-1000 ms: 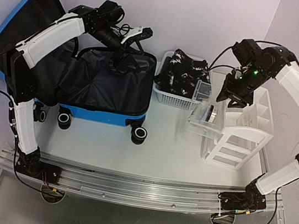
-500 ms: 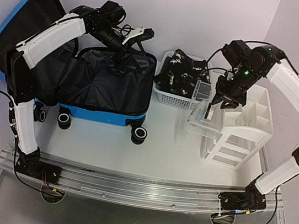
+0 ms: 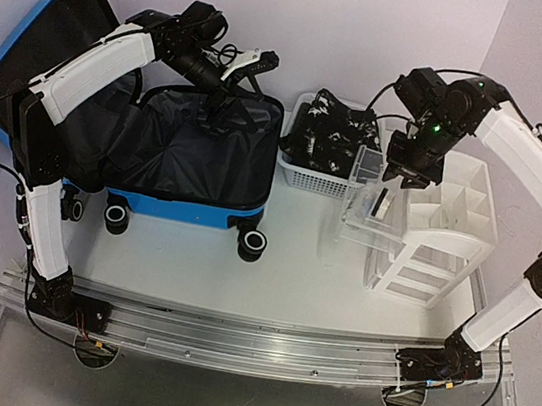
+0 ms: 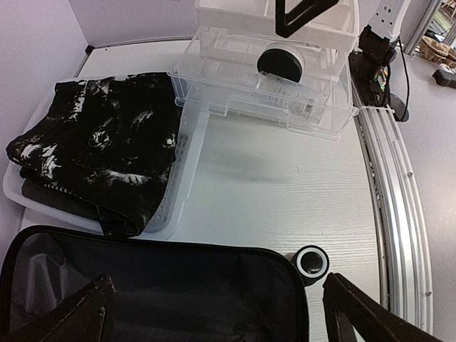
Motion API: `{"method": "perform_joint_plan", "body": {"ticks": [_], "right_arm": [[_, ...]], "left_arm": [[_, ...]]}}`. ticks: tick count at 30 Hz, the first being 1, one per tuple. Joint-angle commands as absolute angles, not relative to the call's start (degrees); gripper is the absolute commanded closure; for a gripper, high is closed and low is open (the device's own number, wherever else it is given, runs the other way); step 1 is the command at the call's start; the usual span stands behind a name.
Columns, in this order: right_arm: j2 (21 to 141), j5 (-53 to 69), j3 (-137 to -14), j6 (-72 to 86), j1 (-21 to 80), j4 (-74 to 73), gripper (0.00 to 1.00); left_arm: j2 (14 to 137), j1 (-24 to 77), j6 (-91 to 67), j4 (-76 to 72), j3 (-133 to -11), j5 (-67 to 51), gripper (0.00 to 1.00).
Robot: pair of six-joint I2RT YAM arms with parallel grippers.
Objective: Open, take out, and arrange the luggage
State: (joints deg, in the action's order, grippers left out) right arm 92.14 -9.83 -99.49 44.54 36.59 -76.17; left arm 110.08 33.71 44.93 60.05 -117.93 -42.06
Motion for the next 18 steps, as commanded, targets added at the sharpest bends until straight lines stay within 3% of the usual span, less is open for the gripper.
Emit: {"method": "perform_joint_plan", "body": {"ticks": [1, 15, 18], "right_arm": [[90.6, -5.8, -93.9, 47.1, 37.4, -91.0, 0.7], [94.8, -11.2, -93.1, 46.0, 37.3, -89.9, 0.57], [95.4, -14.3, -93.8, 45.6, 37.0, -89.3, 0.58]], "left_arm": [[107.3, 33.9, 44.6, 60.0, -117.8, -43.0, 0.0], [106.8, 33.9, 44.5, 60.0, -116.8, -43.3, 0.0], [106.8, 33.9, 44.5, 60.0, -116.7, -43.4, 0.0]]}}
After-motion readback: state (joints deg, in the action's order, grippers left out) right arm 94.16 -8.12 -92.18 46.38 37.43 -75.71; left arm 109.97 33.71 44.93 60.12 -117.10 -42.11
